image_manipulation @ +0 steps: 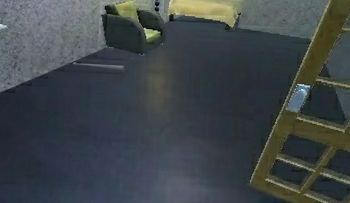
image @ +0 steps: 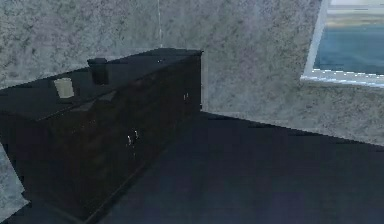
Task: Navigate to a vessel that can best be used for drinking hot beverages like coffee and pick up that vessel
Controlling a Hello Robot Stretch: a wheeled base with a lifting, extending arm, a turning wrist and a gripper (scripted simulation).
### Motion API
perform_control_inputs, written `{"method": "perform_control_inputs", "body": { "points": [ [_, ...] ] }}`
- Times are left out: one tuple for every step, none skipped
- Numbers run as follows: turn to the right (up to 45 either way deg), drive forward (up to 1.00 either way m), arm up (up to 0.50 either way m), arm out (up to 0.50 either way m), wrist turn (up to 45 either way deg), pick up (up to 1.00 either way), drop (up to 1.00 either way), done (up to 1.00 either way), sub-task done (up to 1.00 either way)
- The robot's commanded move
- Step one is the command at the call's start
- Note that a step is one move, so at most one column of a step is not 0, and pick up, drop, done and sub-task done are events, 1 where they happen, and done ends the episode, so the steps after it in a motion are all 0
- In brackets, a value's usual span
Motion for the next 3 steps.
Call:
{"method": "perform_control_inputs", "body": {
  "points": [
    [-18.0, 0.00, 0.00, 0.00, 0.0, 0.00, 0.00, 0.00, 0.00],
    [0.0, 0.45, 0.00, 0.00, 0.0, 0.00, 0.00, 0.00, 0.00],
    [-45.0, 0.00, 0.00, 0.00, 0.0, 0.00, 0.00, 0.00, 0.00]
  ]
}}
